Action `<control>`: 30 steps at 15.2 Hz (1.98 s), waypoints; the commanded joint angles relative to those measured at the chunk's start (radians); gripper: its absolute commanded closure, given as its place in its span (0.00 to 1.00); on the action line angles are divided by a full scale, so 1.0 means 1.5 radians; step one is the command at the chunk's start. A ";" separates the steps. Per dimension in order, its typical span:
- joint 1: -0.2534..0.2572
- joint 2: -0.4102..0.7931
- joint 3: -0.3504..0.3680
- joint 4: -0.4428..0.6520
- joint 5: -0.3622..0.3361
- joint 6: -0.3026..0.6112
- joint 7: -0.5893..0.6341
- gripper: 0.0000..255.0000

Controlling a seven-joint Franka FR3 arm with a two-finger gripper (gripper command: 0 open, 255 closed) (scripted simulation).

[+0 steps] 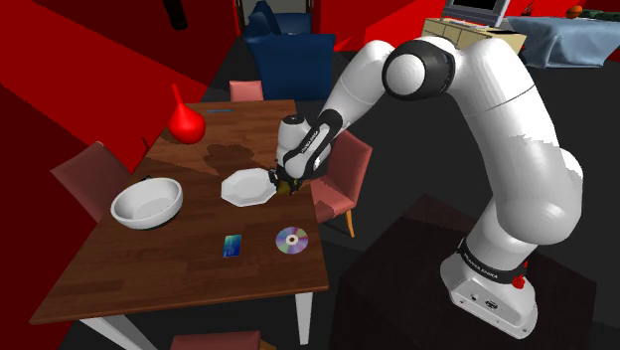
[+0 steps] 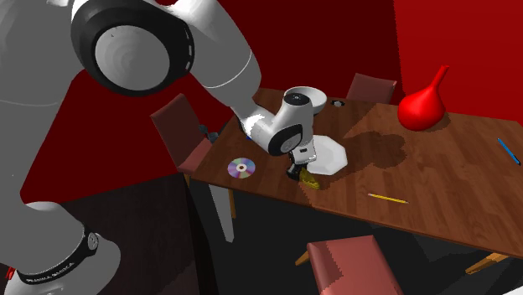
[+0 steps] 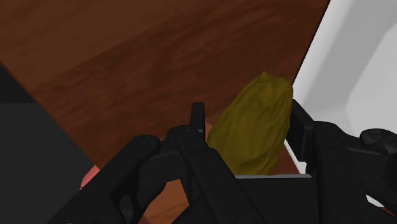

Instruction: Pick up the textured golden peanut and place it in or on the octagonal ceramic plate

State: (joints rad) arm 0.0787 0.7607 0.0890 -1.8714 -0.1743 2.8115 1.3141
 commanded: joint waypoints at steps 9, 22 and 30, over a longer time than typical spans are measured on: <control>-0.006 -0.039 0.007 -0.015 0.005 -0.025 -0.004 1.00; -0.009 -0.104 0.023 -0.004 0.017 -0.102 -0.007 1.00; 0.061 0.068 0.017 0.309 0.012 -0.244 0.034 1.00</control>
State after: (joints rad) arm 0.1548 0.8318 0.1151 -1.4732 -0.1560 2.4801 1.3553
